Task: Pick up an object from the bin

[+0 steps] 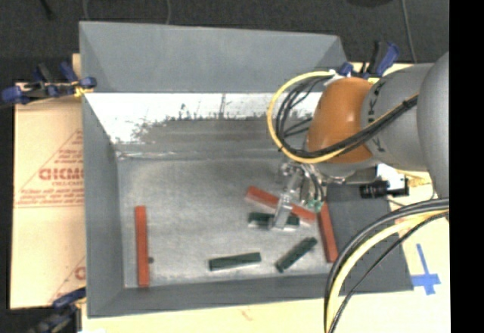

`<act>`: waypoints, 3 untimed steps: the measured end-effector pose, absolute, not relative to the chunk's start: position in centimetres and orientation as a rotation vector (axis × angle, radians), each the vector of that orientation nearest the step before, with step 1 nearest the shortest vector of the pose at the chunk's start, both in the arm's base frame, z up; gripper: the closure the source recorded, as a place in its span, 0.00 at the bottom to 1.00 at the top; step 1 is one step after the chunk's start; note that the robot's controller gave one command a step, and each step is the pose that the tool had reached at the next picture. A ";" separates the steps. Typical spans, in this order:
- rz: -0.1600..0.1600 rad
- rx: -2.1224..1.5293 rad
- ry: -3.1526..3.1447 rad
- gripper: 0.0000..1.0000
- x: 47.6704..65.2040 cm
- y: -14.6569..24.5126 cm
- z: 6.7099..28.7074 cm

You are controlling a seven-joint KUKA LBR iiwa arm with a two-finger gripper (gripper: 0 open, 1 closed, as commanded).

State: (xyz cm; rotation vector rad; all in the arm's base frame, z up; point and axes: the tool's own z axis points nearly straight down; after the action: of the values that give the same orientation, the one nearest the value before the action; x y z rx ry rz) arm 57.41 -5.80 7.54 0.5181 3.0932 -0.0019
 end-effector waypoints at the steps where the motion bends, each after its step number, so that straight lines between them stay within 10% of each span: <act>1: -0.001 0.514 3.094 1.00 57.5 -5.8 7.8; 2: -0.003 0.514 3.093 0.00 57.4 -5.8 7.5; 3: -0.001 0.205 3.133 0.00 54.2 -3.7 7.1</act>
Offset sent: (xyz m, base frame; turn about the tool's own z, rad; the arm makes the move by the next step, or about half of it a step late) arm 0.0000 0.0000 0.0000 0.0000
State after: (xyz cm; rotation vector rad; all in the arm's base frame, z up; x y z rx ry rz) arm 54.22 -3.67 7.09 0.2048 3.1330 -0.0012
